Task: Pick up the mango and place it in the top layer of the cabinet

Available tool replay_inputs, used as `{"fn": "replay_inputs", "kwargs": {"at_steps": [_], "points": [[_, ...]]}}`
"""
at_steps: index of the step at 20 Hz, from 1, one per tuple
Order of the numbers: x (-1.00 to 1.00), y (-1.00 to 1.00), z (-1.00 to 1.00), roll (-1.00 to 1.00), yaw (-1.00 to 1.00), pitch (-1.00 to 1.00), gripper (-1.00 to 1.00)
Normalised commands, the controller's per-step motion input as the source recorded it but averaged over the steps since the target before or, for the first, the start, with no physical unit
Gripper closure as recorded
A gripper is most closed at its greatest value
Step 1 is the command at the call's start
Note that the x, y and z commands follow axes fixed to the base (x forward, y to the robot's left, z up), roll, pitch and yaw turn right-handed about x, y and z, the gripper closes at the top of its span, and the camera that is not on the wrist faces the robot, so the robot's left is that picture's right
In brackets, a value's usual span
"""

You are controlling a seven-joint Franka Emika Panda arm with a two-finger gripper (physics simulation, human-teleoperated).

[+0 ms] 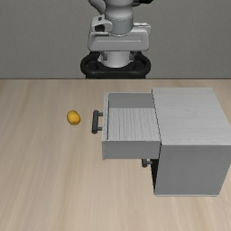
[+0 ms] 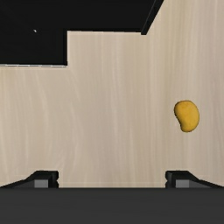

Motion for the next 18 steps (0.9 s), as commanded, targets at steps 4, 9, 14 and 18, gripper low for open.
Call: {"fn": "replay_inputs", "kwargs": {"at_steps": [4,9,14,18], "points": [[0.0,-1.0,0.0,0.0,0.0,0.0,-1.0],[0.0,-1.0,0.0,0.0,0.0,0.0,-1.0],[0.0,-1.0,0.0,0.0,0.0,0.0,-1.0],[1.0,0.0,0.0,0.0,0.0,0.0,-1.0]]}}
